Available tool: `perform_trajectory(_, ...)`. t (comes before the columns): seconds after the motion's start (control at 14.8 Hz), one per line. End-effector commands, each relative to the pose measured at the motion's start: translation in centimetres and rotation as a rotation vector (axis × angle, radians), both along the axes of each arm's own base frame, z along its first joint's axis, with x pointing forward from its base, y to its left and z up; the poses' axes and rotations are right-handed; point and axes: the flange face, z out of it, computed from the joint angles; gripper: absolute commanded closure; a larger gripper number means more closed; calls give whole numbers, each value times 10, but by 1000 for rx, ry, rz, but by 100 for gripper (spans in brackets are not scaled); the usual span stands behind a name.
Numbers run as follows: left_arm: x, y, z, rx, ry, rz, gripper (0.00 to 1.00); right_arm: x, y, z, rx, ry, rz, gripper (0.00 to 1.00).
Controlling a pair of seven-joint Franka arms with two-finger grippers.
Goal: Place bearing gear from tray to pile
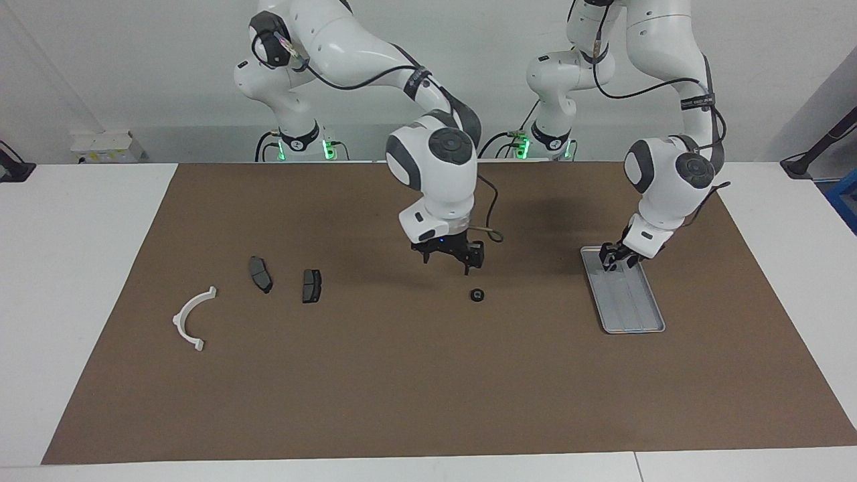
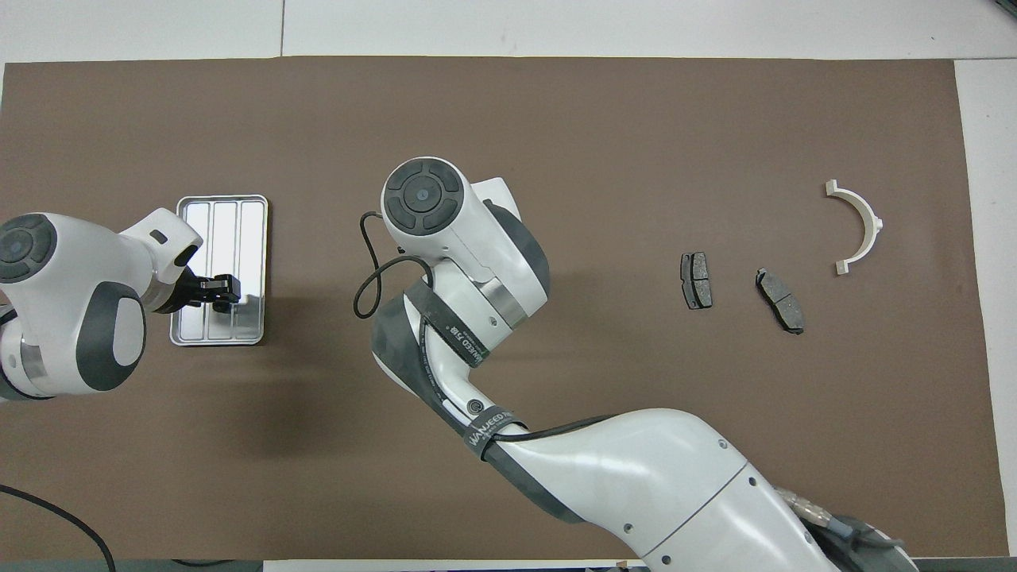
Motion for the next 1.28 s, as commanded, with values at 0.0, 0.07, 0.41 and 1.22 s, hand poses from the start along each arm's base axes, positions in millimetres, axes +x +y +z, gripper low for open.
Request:
perform_trajectory(0.0,-7,2,-5,4,-17,3,43,2,17,-6,-9,-36,16,0)
perform_trajectory(0.07,-9,2,-8,3,-17,3,43,2,24,-16,-4,-48,26,0)
perform_trajectory(0.41,-17,1,-17,4,-11,3,50,-4,31,-39,-40,-59,71,0)
perform_trajectory(1.22,36,3,102,0,59,73,100,-1,27,-60,-10,-61,61,21)
